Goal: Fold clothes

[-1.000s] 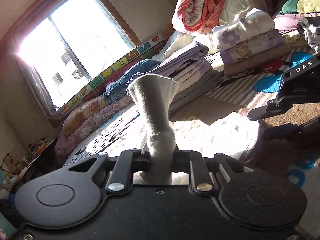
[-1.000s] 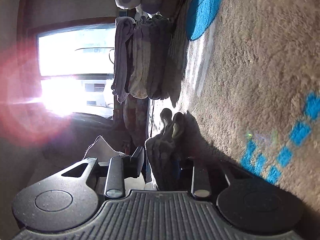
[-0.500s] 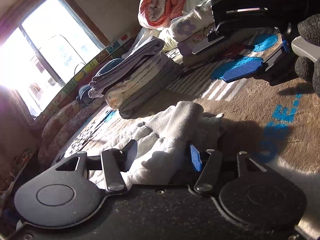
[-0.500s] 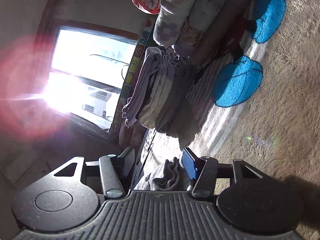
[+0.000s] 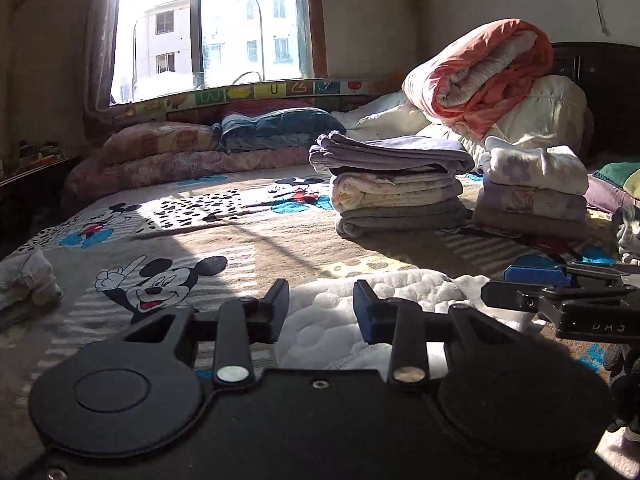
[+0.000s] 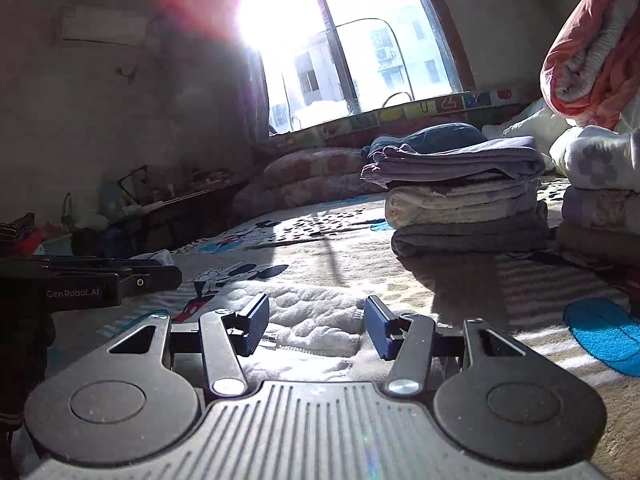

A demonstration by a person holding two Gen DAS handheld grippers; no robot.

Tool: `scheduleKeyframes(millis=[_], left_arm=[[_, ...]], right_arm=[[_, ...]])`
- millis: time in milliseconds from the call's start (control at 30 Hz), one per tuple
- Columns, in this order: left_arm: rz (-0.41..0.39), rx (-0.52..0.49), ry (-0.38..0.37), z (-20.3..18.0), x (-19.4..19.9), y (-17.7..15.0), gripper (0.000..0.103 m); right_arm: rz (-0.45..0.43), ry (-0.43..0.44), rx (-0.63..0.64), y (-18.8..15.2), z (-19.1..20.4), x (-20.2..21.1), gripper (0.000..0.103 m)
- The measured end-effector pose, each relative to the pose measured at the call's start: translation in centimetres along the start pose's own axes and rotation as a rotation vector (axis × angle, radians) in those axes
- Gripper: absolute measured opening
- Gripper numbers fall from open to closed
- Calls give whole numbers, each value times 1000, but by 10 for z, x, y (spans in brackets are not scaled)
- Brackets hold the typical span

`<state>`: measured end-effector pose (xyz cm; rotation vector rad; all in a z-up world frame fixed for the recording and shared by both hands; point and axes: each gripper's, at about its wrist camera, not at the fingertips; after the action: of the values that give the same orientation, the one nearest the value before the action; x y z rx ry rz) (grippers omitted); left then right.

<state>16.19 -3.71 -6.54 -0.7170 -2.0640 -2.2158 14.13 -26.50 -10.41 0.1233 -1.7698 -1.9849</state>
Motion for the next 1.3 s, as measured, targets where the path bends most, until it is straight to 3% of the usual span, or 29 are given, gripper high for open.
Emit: scheduleKeyframes(millis=[67,200,300,400,567,700,733,767,800,833,900,967,1000,1067,1133,1300], left_arm=[[26,15,-50,0,-20,-10,33],[150,-50,-53,-2,-65,-38,33],[164,-141,-46,-14,-76,-42,33],[166,-143,-55,-14,-82,-44,33],[165,-122,-63,-7,-81,-47,33],[146,-102,-52,-5,-72,-42,34],[134,-79,-48,-4,-67,-40,38],[98,6,-34,3,-56,-35,47],[66,87,-26,11,-45,-31,63],[35,168,-18,19,-33,-27,70],[27,328,-30,39,-18,-24,72],[60,488,-61,61,-9,-25,72],[78,567,-70,72,-7,-29,72],[132,699,-83,88,-7,-37,72],[204,834,-127,102,-14,-48,72],[284,939,-185,106,-28,-62,72]], right_arm=[[26,-28,16,-4,1,-9,53],[137,-50,-8,-12,-11,-30,51],[183,-72,-3,-16,-10,-37,51],[201,-68,-24,-19,-16,-44,51],[200,-71,-22,-20,-15,-41,51],[72,-113,-78,-13,-19,-5,51],[54,-127,-106,-11,-22,3,51],[42,-140,-136,-10,-26,11,54],[43,-144,-210,-10,-36,18,60],[42,-136,-309,-14,-48,24,63],[34,-116,-512,-24,-72,34,75],[47,-82,-715,-39,-94,37,80],[57,-70,-752,-43,-98,35,80],[79,-49,-791,-46,-102,31,81],[126,-24,-784,-43,-101,21,88],[216,-37,-714,-34,-98,-7,91]])
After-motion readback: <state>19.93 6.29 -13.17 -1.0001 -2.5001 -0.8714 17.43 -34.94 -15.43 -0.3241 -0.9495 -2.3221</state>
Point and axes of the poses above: each gripper's, at about its wrist camera, not at the fingertips, and x roughly against the way its jaws point, z to its left, y to its top, and after that the axes turned 3 degrees about x, right-handed
